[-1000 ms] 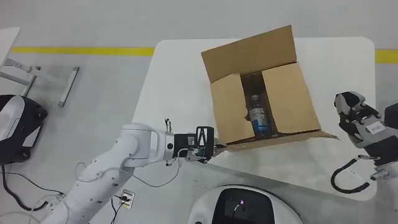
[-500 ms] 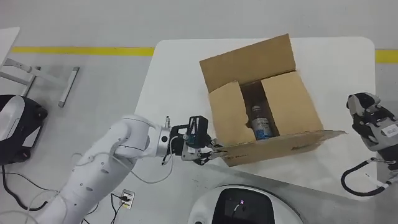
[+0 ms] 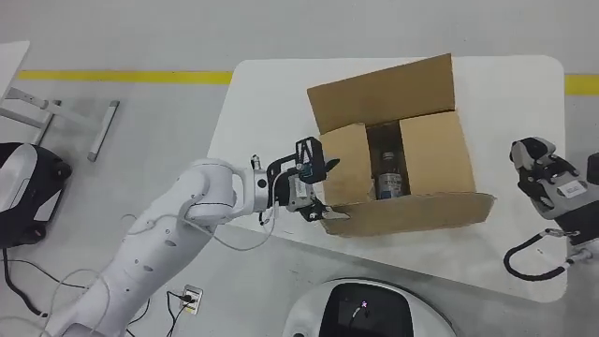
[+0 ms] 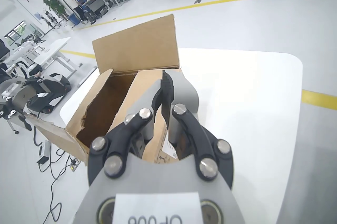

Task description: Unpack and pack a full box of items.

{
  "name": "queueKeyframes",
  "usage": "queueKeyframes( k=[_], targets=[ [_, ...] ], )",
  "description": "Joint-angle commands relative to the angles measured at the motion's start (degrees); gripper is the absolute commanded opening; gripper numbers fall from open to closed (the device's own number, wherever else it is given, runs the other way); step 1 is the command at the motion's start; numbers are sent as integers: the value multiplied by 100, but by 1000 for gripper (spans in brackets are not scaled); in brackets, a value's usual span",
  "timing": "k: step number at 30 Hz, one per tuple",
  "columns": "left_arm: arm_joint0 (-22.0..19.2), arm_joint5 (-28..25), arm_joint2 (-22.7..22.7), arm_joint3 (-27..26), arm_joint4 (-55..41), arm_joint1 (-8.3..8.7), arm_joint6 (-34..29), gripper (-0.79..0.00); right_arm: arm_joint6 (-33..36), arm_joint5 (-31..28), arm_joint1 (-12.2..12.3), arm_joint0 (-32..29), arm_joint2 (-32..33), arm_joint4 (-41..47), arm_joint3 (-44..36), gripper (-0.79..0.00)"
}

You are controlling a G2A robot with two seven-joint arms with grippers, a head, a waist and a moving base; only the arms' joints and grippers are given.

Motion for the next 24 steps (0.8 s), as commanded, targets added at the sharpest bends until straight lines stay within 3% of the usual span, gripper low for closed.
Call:
queueKeyframes(
  k=[1,4,10,24],
  targets=[
    [-71,445,109,32,153,-36,69,0,10,23,2,26,-24,5,63,-785],
    [-208,1096,273,124,479,-90,0,0,25,56,1,82,-99,11,177,-785],
    [-499,1854,649,338,1125,-190,-179,0,54,122,-6,259,-330,34,362,-785],
    [-612,2292,959,454,1810,-313,-274,0,481,-8,-18,772,-1042,-128,435,-785]
  ],
)
